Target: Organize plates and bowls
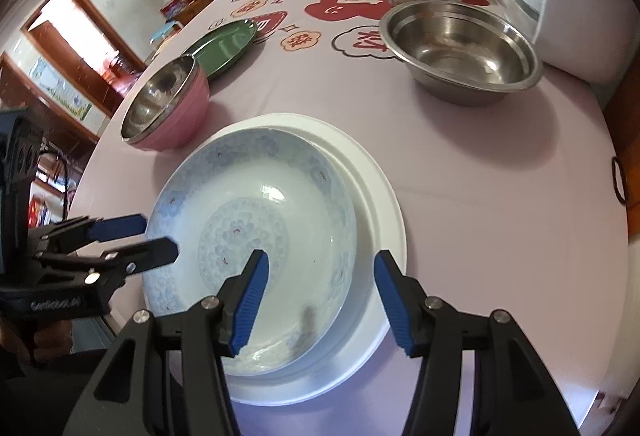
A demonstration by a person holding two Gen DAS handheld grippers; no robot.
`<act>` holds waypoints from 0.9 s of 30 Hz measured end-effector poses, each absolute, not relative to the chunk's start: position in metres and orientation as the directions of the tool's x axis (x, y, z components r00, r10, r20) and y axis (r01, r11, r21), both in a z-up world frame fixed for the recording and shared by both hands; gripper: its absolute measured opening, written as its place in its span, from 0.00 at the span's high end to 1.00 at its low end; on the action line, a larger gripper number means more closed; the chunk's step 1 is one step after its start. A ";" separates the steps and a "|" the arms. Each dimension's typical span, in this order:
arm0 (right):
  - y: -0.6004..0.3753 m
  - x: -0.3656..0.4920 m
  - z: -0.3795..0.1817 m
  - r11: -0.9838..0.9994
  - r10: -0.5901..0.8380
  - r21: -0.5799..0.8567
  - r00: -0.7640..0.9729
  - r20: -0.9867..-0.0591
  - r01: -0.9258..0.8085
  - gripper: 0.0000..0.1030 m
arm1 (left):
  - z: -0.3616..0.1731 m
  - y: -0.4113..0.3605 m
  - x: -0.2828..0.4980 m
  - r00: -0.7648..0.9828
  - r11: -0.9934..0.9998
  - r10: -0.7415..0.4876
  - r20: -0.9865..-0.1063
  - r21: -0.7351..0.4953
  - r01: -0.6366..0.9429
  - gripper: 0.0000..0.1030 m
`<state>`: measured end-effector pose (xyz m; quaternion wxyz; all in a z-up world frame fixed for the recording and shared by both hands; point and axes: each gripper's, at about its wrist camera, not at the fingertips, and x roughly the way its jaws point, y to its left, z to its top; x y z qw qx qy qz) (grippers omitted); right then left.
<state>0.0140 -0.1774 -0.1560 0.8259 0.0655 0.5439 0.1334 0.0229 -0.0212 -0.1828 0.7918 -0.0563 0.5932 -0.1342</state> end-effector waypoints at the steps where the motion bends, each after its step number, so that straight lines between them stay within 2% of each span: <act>1: -0.178 0.012 -0.155 0.956 0.291 0.257 0.381 -0.877 -0.138 0.46 | -0.181 -0.019 0.022 0.263 0.956 -0.284 -0.922 -0.251 0.149 0.24; 16: -0.172 -0.015 -0.142 0.943 0.317 0.324 0.492 -0.811 -0.073 0.46 | -0.160 0.025 -0.003 0.288 0.959 -0.283 -0.915 -0.262 0.112 0.23; 27: -0.147 0.006 -0.131 0.908 0.382 0.415 0.528 -0.759 -0.061 0.46 | -0.118 0.084 0.016 0.398 0.967 -0.249 -0.883 -0.251 0.046 0.23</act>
